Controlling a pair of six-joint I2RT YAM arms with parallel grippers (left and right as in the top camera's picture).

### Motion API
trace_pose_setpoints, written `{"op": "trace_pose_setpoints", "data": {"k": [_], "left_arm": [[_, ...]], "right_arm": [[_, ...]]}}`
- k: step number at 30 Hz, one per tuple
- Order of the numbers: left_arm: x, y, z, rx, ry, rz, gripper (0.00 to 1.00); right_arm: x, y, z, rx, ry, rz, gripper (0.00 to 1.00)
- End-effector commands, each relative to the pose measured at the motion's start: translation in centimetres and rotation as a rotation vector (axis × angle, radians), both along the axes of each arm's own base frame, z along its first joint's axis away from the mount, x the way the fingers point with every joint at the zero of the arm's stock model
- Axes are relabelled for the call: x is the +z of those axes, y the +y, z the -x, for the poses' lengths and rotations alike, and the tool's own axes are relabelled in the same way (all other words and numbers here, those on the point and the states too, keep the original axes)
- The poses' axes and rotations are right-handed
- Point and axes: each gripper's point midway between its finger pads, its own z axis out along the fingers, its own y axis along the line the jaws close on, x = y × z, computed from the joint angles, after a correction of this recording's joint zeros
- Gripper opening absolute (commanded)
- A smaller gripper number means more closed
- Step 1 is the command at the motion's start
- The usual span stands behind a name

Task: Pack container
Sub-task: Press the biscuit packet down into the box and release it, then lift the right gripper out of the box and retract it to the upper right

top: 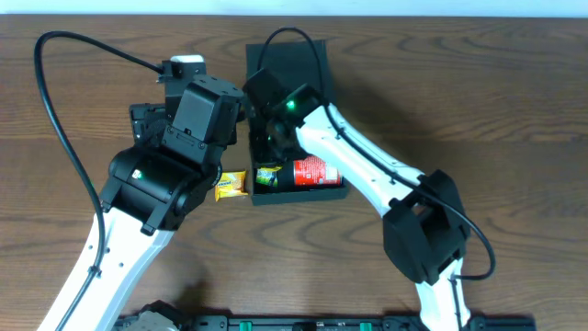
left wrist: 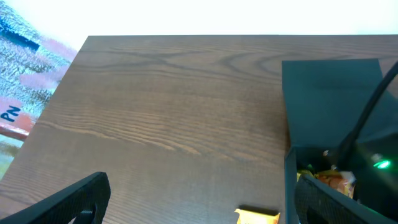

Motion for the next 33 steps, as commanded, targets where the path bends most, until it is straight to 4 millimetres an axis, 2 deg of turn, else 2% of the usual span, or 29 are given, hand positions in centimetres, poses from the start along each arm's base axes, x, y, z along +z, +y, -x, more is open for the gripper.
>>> {"op": "trace_pose_setpoints", "data": {"k": [1, 5, 10, 16, 26, 33], "left_arm": [[0.6, 0.4, -0.1, 0.018, -0.015, -0.016, 0.95], [0.6, 0.4, -0.1, 0.018, -0.014, -0.016, 0.95], [0.6, 0.4, -0.1, 0.018, -0.014, -0.016, 0.95], [0.6, 0.4, -0.1, 0.018, -0.013, -0.017, 0.95], [0.6, 0.4, -0.1, 0.018, -0.013, -0.017, 0.95], [0.6, 0.4, -0.1, 0.018, -0.013, -0.017, 0.95]], "right_arm": [[-1.3, -0.2, 0.6, -0.01, 0.013, 0.03, 0.01], [-2.7, -1.4, 1.1, -0.014, 0.022, 0.084, 0.01], [-3.8, -3.2, 0.6, -0.012, -0.025, 0.178, 0.01], [-3.7, -3.6, -0.6, -0.002, -0.072, 0.188, 0.01], [-3.7, -3.7, -1.2, 0.007, -0.105, 0.2, 0.01], [-3.8, -4.4, -1.5, 0.007, -0.127, 0.242, 0.01]]}}
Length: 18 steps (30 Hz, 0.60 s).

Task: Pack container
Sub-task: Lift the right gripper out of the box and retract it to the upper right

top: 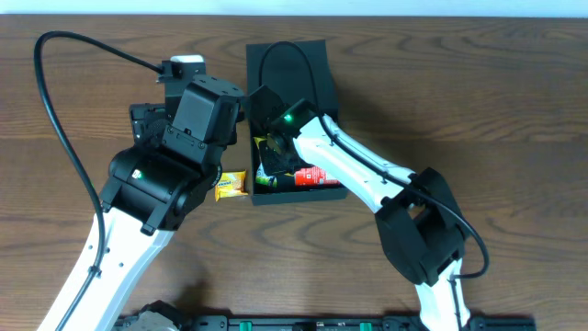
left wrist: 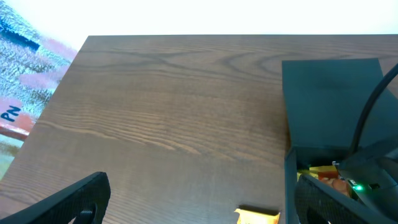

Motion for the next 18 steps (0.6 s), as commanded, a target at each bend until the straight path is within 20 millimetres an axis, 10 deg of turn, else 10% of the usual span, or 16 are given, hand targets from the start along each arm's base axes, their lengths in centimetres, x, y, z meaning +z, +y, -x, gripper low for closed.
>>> {"op": "trace_pose_setpoints", "data": {"k": [1, 18], "left_arm": [[0.6, 0.4, -0.1, 0.018, -0.014, -0.017, 0.95], [0.6, 0.4, -0.1, 0.018, -0.014, -0.016, 0.95]], "right_arm": [[-0.4, -0.8, -0.4, 0.006, -0.014, 0.039, 0.01], [-1.4, -0.9, -0.3, -0.016, -0.015, 0.034, 0.01]]}}
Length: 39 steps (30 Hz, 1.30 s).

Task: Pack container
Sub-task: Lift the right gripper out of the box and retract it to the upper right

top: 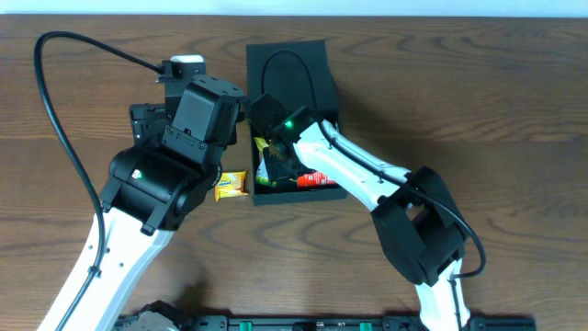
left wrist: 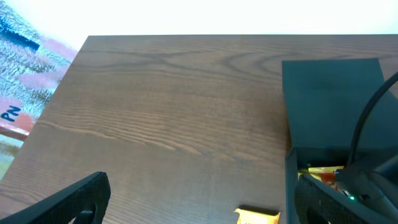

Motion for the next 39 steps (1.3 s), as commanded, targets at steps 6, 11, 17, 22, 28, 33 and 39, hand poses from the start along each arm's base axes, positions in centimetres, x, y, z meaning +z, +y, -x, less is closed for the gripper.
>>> {"op": "trace_pose_setpoints", "data": {"k": [6, 11, 17, 22, 28, 33, 39], "left_arm": [[0.6, 0.4, -0.1, 0.018, -0.015, -0.016, 0.95], [0.6, 0.4, -0.1, 0.018, -0.015, -0.017, 0.95], [2.5, 3.3, 0.2, 0.129, -0.075, -0.163, 0.95], [2.3, 3.8, 1.0, 0.132, -0.054, -0.152, 0.96], [0.9, 6.5, 1.8, 0.194, 0.017, -0.07, 0.96], [1.3, 8.8, 2.5, 0.248, 0.007, 0.0, 0.95], [-2.0, 7.3, 1.6, 0.141, 0.144, 0.167, 0.95]], "right_arm": [[4.3, 1.9, -1.4, 0.019, -0.041, -0.052, 0.01], [4.7, 4.1, 1.4, 0.066, 0.07, -0.143, 0.01], [4.8, 5.7, 3.8, 0.147, 0.106, -0.154, 0.01], [4.8, 5.5, 4.2, 0.21, 0.061, -0.082, 0.16], [5.4, 1.8, 1.6, 0.141, -0.028, 0.047, 0.73], [6.1, -3.0, -2.4, 0.027, -0.101, 0.146, 0.93], [11.6, -11.0, -7.2, -0.147, -0.196, 0.279, 0.99]]}}
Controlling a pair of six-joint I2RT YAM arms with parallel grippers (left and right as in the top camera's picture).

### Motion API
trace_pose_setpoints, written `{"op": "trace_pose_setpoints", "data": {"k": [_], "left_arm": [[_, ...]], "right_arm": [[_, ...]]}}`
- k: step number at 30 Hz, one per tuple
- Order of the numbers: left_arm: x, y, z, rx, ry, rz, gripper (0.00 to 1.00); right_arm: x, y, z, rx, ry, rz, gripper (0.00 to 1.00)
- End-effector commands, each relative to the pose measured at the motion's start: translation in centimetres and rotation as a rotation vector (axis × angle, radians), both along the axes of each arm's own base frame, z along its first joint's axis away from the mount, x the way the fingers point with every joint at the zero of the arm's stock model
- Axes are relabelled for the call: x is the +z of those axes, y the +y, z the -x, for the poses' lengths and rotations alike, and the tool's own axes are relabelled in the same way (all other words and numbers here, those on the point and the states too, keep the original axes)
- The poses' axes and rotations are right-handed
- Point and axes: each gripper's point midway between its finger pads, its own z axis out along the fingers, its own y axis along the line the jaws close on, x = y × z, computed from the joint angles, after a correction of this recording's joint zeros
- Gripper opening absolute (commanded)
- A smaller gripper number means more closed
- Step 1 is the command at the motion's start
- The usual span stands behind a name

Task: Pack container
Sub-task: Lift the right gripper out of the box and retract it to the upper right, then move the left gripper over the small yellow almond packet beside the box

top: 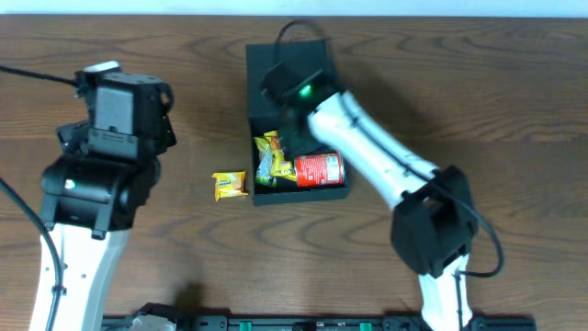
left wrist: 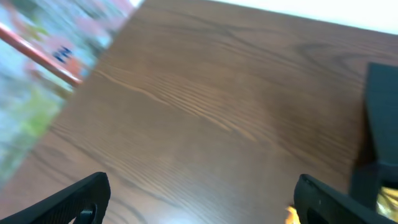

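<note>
The black container [top: 296, 191] stands mid-table with its lid [top: 287, 57] lying open behind it. A red can [top: 318, 170] lies on its side in the front right, and yellow and green snack packets [top: 268, 158] fill the left part. One yellow packet [top: 230, 184] lies on the table just left of the container. My right arm's wrist [top: 296, 89] hangs over the container's back; its fingers are hidden beneath it. My left gripper [left wrist: 202, 208] is open and empty above bare table, far left of the container wall [left wrist: 380, 118].
The left arm's housing [top: 119, 110] stands over the table's left part. A blurred colourful surface [left wrist: 37, 74] lies beyond the table's left edge. Brown wood tabletop [top: 487, 101] stretches right of the container.
My left arm has moved well to the left, away from the container. The right wrist has moved from the container's front left to its back. The red can now shows whole.
The left gripper stayed open beside the container while the right wrist stood over its left part. The right wrist then sat lower over the packets and partly hid the can. Now it is at the back and the left arm has moved left.
</note>
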Motion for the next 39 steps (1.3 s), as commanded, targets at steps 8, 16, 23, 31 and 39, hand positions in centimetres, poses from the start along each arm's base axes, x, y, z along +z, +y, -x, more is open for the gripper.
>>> {"op": "trace_pose_setpoints", "data": {"k": [8, 16, 23, 31, 39], "left_arm": [[-9.9, -6.6, -0.6, -0.429, 0.483, 0.18, 0.95], [-16.3, -8.8, 2.5, -0.924, 0.906, 0.152, 0.99], [-17.5, -12.2, -0.8, -1.351, 0.728, 0.156, 0.85], [-19.8, -11.3, -2.5, -1.592, 0.74, -0.043, 0.95], [-22.2, -12.5, -9.4, -1.651, 0.56, -0.258, 0.95]], "right_arm": [[11.3, -14.8, -5.8, -0.307, -0.223, 0.172, 0.99], [11.3, -20.9, -4.6, -0.442, -0.138, 0.177, 0.99], [11.3, -23.1, -4.6, -0.459, -0.124, 0.188, 0.99], [11.5, -23.9, -5.8, -0.473, -0.169, 0.174, 0.99], [11.5, -23.9, -5.8, -0.449, -0.162, 0.179, 0.99]]}}
